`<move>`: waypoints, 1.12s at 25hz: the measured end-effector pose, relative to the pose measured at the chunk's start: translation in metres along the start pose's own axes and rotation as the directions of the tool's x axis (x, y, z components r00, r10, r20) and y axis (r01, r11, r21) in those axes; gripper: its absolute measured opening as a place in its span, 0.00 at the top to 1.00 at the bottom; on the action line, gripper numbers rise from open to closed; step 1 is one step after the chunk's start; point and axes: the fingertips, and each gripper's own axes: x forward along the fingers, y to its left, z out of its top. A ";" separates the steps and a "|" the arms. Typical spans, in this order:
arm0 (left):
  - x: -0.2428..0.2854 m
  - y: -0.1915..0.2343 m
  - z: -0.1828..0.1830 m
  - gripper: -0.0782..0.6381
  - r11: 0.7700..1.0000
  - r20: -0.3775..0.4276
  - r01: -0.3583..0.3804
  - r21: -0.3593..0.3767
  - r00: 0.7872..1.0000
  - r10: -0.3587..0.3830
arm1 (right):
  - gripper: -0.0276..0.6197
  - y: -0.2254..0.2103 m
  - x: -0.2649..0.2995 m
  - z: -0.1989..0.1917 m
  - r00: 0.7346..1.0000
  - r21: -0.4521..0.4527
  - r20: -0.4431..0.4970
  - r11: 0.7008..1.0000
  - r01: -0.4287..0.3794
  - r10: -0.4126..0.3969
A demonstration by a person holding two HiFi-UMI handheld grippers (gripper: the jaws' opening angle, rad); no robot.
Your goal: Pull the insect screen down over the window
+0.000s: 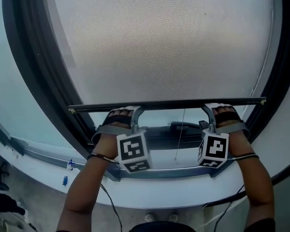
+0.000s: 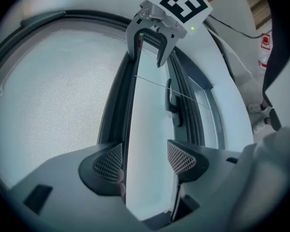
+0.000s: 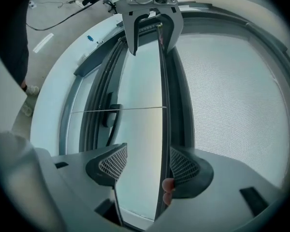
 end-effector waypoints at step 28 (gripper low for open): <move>0.040 -0.091 -0.010 0.49 0.991 -0.053 0.134 -0.023 0.989 -0.135 | 0.56 0.094 0.030 0.005 0.995 0.027 -0.008 0.995 -0.095 0.095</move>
